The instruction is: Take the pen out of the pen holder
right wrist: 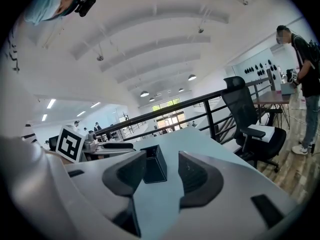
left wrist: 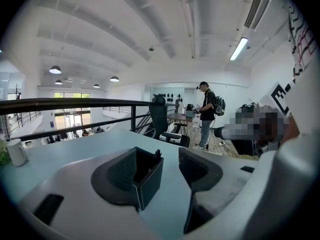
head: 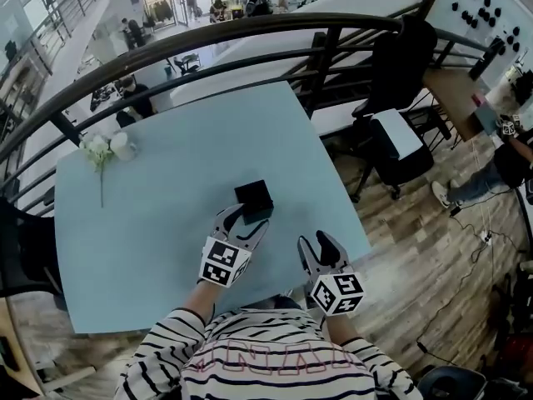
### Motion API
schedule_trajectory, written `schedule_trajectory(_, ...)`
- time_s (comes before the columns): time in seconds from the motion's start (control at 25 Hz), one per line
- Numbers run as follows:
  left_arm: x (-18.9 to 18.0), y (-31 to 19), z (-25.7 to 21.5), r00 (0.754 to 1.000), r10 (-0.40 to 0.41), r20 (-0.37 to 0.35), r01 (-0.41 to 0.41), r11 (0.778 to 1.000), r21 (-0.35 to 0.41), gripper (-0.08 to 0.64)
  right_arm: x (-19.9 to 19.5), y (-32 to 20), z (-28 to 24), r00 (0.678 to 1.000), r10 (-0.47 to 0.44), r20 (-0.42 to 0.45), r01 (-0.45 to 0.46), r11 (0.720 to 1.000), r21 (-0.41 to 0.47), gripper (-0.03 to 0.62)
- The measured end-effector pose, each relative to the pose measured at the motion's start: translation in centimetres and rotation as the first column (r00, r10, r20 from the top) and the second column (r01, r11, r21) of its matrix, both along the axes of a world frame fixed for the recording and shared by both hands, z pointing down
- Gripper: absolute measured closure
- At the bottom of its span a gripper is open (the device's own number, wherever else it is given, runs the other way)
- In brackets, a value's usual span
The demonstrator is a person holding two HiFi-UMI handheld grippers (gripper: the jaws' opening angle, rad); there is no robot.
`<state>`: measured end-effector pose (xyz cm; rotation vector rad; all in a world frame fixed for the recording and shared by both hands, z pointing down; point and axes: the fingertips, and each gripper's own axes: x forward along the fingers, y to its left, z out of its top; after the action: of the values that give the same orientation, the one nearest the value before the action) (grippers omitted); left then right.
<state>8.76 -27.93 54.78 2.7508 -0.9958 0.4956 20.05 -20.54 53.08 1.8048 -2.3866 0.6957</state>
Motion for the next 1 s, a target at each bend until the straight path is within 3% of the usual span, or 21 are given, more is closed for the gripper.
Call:
schedule_trajectory(0.52,4.0,-3.3,1.8,0.994,-0.03,0.108,0.03,1.0,-0.005,0.319,2.4,-1.8,0.8,0.999,-0.049,0.006,0.049,0.999,-0.018,0.387)
schedule_trajectory(0.88,4.5,-4.4,3.3,0.97,-0.067,0.234,0.079,0.996,-0.042,0.322,4.0,-2.3,1.2,0.998,-0.055,0.01,0.056,0.998,-0.026,0.387)
schedule_trajectory(1.0,4.5,-4.6,3.7,0.955,-0.066,0.291,0.083,0.995,-0.05,0.367,4.2,-2.6,1.4,0.998,-0.062,0.015,0.062,0.998,-0.027,0.387)
